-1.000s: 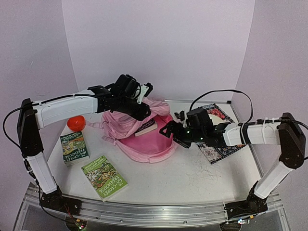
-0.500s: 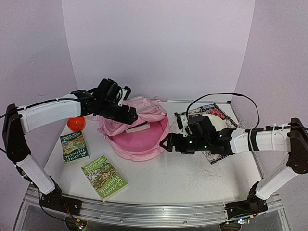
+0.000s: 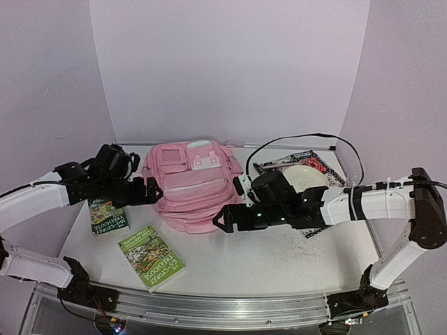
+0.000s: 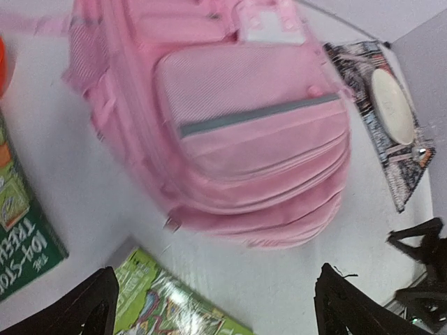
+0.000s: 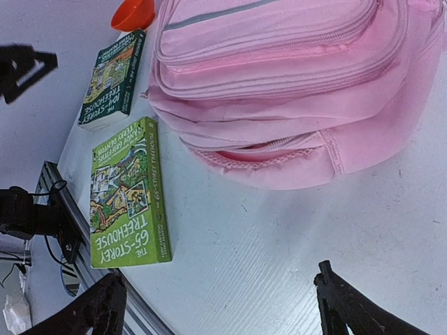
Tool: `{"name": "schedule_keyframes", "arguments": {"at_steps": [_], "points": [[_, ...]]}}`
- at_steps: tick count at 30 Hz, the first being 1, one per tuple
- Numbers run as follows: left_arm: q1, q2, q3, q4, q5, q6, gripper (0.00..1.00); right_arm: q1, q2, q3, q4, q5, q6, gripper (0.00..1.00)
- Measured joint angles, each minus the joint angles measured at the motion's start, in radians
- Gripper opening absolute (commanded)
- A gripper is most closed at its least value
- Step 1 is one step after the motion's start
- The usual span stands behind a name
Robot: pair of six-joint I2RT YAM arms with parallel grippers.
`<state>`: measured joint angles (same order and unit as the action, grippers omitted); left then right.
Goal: Pack the student bag
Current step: Move the book to the corner of the board.
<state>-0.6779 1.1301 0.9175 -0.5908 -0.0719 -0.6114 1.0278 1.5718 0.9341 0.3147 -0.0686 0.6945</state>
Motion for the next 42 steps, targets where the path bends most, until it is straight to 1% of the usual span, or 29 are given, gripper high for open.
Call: {"name": "schedule_keyframes", "arguments": {"at_steps": [4,6,10,13,17,23,25,27,30,34,36,37,39,40,42], "points": [[0.023,-0.095,-0.16,-0.057,0.007,-0.15,0.94,0.003,0.019,0.041,-0.003,0.001,-0.015,0.95],[0.026,-0.158,-0.228,-0.088,0.013,-0.233,0.9,0.003,0.034,0.058,-0.002,-0.005,-0.024,0.95],[0.026,-0.319,-0.33,-0.143,0.016,-0.404,0.87,0.003,0.068,0.073,-0.001,-0.03,-0.055,0.95],[0.026,-0.397,-0.385,-0.155,0.023,-0.513,0.86,0.003,0.086,0.078,0.001,-0.061,-0.076,0.95],[0.026,-0.439,-0.463,-0.17,0.037,-0.616,0.84,0.003,0.095,0.078,0.021,-0.102,-0.095,0.95],[0.026,-0.421,-0.526,-0.177,0.042,-0.684,0.79,0.003,0.102,0.078,0.053,-0.151,-0.111,0.95],[0.026,-0.404,-0.537,-0.171,0.043,-0.691,0.74,0.003,0.111,0.078,0.068,-0.167,-0.113,0.95],[0.026,-0.375,-0.551,-0.143,0.049,-0.695,0.66,0.003,0.121,0.078,0.075,-0.178,-0.115,0.95],[0.026,-0.324,-0.576,-0.068,0.084,-0.695,0.51,0.003,0.133,0.078,0.083,-0.189,-0.117,0.95],[0.026,-0.278,-0.609,0.048,0.124,-0.705,0.36,0.003,0.148,0.078,0.088,-0.202,-0.119,0.95],[0.027,-0.277,-0.621,0.097,0.13,-0.714,0.23,0.003,0.154,0.078,0.091,-0.206,-0.119,0.95],[0.026,-0.277,-0.626,0.117,0.133,-0.715,0.15,0.003,0.157,0.078,0.093,-0.208,-0.119,0.95],[0.027,-0.277,-0.633,0.153,0.142,-0.72,0.04,0.003,0.161,0.078,0.097,-0.21,-0.12,0.95],[0.027,-0.277,-0.633,0.169,0.147,-0.721,0.01,0.003,0.163,0.079,0.098,-0.212,-0.121,0.95],[0.027,-0.27,-0.632,0.193,0.156,-0.707,0.0,0.003,0.167,0.081,0.098,-0.217,-0.124,0.95]]}}
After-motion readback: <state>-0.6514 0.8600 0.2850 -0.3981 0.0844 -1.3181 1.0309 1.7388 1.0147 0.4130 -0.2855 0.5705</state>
